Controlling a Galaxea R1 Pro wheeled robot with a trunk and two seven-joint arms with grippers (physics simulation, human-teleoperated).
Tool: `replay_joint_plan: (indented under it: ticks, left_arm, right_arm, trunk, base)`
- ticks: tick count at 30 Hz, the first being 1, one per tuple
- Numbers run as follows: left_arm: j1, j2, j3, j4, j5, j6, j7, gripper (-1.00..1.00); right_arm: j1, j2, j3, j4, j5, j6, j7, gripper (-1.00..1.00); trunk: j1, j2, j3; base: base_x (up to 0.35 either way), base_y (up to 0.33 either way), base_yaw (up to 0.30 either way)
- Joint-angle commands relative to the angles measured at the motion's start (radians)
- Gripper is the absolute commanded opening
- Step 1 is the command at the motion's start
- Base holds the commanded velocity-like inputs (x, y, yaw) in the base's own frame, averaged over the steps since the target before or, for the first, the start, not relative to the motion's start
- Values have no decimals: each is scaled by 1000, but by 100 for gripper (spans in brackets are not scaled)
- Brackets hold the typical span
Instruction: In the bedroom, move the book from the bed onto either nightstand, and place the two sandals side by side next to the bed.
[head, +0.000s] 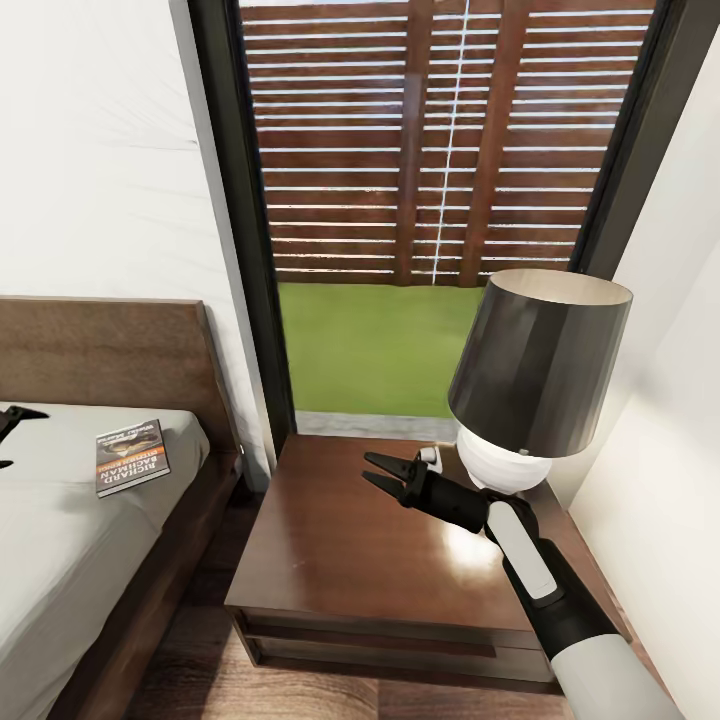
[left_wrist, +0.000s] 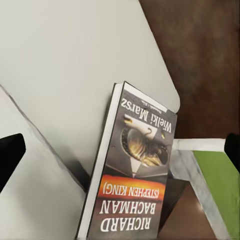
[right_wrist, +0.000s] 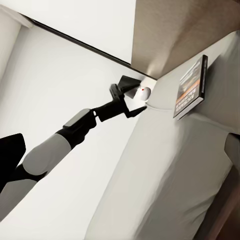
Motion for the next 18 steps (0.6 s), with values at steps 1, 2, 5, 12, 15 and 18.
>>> replay_joint_plan:
  ticks: [1, 2, 5, 12, 15, 18]
  left_arm:
    - [-1, 1, 4, 0, -12, 5, -15, 100]
    - [-1, 1, 4, 0, -14, 7, -23, 100]
    - [-1, 3, 4, 0, -18, 13, -38, 100]
    - [-1, 12, 5, 0, -20, 20, -50, 100]
    - [-1, 19, 6, 0, -20, 23, -53, 100]
    - [-1, 22, 7, -1, -19, 28, -54, 100]
  right_arm:
    - [-1, -1, 1, 0, -4, 4, 0, 100]
    - [-1, -1, 1, 0, -4, 4, 0, 100]
    - [-1, -1, 1, 1, -4, 4, 1, 100]
    - [-1, -1, 1, 1, -5, 4, 3, 100]
    - [-1, 0, 2, 1, -6, 4, 2, 100]
    - [-1, 0, 2, 1, -7, 4, 1, 100]
  trunk:
    - [0, 0, -1]
    - [0, 0, -1]
    - [0, 0, -1]
    - [0, 0, -1]
    - [0, 0, -1]
    - [0, 0, -1]
  base:
    - [0, 0, 0]
    - [0, 0, 0]
    - [0, 0, 0]
    - [0, 0, 0]
    - [0, 0, 0]
    - [0, 0, 0]
